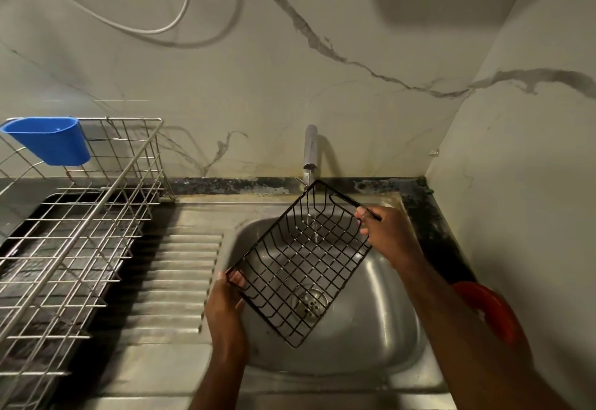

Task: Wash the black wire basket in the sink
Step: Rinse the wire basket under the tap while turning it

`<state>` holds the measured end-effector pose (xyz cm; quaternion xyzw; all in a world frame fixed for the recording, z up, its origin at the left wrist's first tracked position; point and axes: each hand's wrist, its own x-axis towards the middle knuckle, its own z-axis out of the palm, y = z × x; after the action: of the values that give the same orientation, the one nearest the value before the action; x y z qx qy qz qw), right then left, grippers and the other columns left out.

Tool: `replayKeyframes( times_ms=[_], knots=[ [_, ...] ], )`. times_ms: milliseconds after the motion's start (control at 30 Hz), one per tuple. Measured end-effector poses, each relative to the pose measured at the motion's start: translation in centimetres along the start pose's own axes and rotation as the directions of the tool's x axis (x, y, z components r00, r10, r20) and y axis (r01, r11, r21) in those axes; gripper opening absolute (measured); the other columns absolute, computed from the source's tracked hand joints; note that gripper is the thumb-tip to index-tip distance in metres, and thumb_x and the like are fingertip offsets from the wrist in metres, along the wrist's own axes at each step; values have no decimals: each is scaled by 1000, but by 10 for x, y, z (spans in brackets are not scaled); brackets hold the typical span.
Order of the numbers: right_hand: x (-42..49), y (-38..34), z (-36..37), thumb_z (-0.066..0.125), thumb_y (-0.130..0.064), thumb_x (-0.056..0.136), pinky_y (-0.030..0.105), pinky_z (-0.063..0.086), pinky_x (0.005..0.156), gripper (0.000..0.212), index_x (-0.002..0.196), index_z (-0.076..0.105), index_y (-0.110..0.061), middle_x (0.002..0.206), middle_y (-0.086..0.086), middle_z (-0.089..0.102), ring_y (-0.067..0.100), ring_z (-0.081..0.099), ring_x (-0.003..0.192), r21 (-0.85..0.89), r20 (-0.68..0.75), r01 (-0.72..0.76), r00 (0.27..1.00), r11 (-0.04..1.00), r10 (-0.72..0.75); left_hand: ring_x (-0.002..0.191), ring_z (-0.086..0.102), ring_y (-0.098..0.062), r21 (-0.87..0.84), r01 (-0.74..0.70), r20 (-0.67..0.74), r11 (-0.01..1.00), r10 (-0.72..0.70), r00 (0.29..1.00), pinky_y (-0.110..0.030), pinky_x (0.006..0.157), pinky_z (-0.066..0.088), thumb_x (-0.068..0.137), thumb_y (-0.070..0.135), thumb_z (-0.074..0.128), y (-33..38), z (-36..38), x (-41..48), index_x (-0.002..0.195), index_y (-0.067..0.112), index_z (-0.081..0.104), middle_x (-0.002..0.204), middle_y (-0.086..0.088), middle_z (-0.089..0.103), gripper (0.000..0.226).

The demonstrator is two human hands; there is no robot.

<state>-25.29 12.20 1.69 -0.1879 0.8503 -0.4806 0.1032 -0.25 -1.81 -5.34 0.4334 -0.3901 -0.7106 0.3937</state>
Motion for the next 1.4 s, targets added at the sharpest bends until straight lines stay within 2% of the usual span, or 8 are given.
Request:
replayKeyframes(
  times_ms=[100, 233, 333, 433, 600, 967, 1300, 1400],
  knots=[
    [-1, 0, 2, 61, -33, 94, 45, 57, 81, 23, 97, 74, -15, 85, 4, 73, 22, 70, 79, 10, -25, 6, 1000, 1000, -6, 84, 56, -10, -21, 17, 84, 1000, -15, 996, -31, 83, 44, 90, 59, 48, 1, 6, -8, 99, 25, 68, 85, 8, 62, 41],
    [-2, -1, 6, 61, -33, 94, 41, 56, 78, 22, 98, 75, -16, 80, 3, 73, 25, 69, 79, 18, -48, -1, 999, 1000, 2, 79, 56, -8, 20, 45, 93, 999, -47, 995, -28, 71, 45, 93, 65, 40, 5, 15, -12, 132, 17, 61, 82, 14, 66, 65],
    [-3, 1, 10, 62, -34, 92, 44, 58, 77, 22, 95, 75, -16, 79, 0, 73, 24, 68, 74, 39, -74, -10, 997, 999, 13, 83, 62, -23, 69, 59, 75, 996, -64, 995, -38, 72, 48, 79, 80, 42, 5, 18, -17, 117, 26, 68, 86, 4, 72, 71],
    [-6, 0, 11, 62, -34, 93, 41, 56, 75, 22, 96, 75, -16, 75, 0, 71, 22, 67, 73, 37, -90, -12, 996, 999, 15, 79, 60, -27, 18, 111, 55, 994, -112, 992, -50, 76, 49, 96, 67, 38, 9, 24, -22, 90, 26, 65, 68, 8, 66, 49],
    [-5, -2, 12, 62, -35, 93, 43, 57, 78, 23, 99, 75, -16, 80, 0, 73, 22, 68, 76, 42, -86, -7, 996, 999, 11, 64, 61, -13, -18, 92, 52, 996, -91, 994, -46, 75, 50, 105, 52, 31, 13, 27, -27, 86, 25, 61, 64, 7, 62, 44],
    [-12, -11, 24, 59, -30, 96, 35, 54, 73, 24, 106, 74, -14, 81, 2, 72, 25, 70, 77, 91, -38, 32, 999, 995, -28, 83, 57, -18, -70, 82, -42, 994, -85, 995, -48, 75, 52, 103, 54, 38, 13, 16, -21, 90, 30, 58, 84, 4, 56, 34],
    [-12, -11, 25, 58, -30, 96, 44, 56, 78, 24, 109, 72, -16, 87, 6, 74, 31, 71, 81, 132, -30, 28, 999, 991, -24, 84, 59, -17, -50, 58, -47, 997, -60, 997, -45, 72, 52, 102, 53, 39, 9, 14, -17, 98, 32, 60, 92, 2, 57, 30],
    [-14, -6, 22, 58, -32, 96, 45, 58, 81, 26, 111, 72, -16, 82, -3, 70, 23, 71, 82, 123, -45, 25, 999, 992, -19, 83, 59, -16, -46, 50, -32, 998, -51, 998, -44, 70, 52, 103, 53, 38, 9, 16, -17, 98, 32, 62, 93, 2, 58, 32]
  ],
)
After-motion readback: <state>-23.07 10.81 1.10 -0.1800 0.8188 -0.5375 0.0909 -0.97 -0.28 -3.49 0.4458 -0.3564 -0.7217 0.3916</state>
